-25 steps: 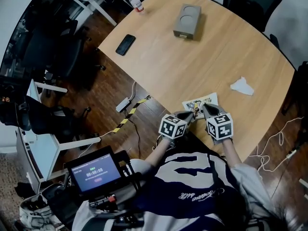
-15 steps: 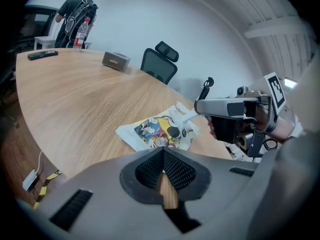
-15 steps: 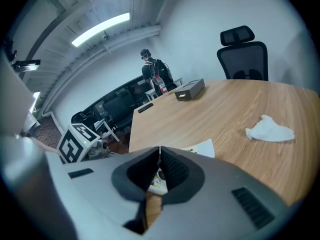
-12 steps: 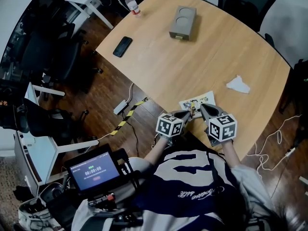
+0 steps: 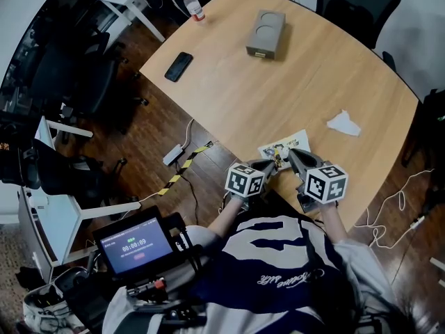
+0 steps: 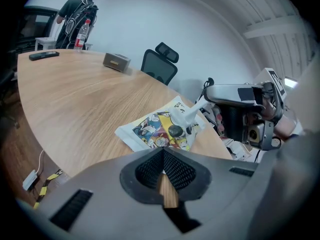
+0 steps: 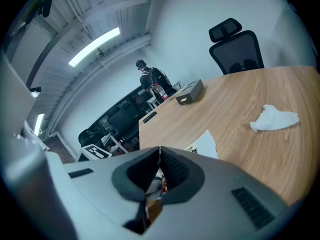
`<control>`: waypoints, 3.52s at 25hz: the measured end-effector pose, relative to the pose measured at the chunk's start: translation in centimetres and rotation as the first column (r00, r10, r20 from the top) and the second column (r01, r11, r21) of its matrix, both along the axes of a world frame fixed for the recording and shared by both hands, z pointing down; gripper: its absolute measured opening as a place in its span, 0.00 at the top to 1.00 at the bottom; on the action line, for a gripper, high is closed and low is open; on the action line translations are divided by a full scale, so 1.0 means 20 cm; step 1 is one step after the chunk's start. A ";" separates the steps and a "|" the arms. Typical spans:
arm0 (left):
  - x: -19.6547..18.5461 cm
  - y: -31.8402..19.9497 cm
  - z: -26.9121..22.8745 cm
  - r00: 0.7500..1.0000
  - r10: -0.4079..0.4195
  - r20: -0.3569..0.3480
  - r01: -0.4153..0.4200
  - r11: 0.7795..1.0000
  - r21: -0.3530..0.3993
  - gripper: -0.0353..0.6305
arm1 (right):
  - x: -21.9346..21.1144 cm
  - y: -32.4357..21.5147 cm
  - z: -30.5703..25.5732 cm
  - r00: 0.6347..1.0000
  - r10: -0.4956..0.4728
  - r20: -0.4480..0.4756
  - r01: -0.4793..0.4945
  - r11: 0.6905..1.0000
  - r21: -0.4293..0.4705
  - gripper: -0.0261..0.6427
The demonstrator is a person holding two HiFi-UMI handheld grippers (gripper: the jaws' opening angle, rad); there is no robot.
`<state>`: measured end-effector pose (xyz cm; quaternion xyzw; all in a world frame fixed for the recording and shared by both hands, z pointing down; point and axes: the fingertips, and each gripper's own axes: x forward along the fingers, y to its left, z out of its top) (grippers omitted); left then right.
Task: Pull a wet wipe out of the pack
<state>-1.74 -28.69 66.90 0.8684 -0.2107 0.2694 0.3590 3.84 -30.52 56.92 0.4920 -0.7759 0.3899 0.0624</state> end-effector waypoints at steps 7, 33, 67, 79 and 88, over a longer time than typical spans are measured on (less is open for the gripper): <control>0.00 0.00 0.01 1.000 0.001 0.008 -0.001 1.000 0.006 0.94 | -0.01 0.00 -0.04 0.996 0.025 0.081 -0.025 1.000 0.003 0.95; -0.14 -0.03 -0.24 0.989 -0.102 -0.111 0.107 0.993 0.045 0.94 | 0.13 0.01 -0.52 0.964 0.138 0.227 -0.186 0.960 0.209 0.96; -0.77 0.62 -0.45 0.867 -0.404 -0.293 0.424 0.906 0.004 0.94 | -0.12 0.62 -0.61 0.982 0.109 0.154 -0.143 0.963 0.230 0.96; -0.29 0.86 -0.77 0.774 -0.473 -0.422 0.540 0.840 0.048 0.94 | 0.35 0.97 -0.64 0.997 0.017 0.075 -0.038 0.957 0.286 0.96; -0.01 1.46 -0.70 0.762 -0.546 -0.347 0.588 0.809 0.018 0.94 | 0.58 1.36 -0.48 0.988 -0.080 0.133 0.049 0.974 0.222 0.96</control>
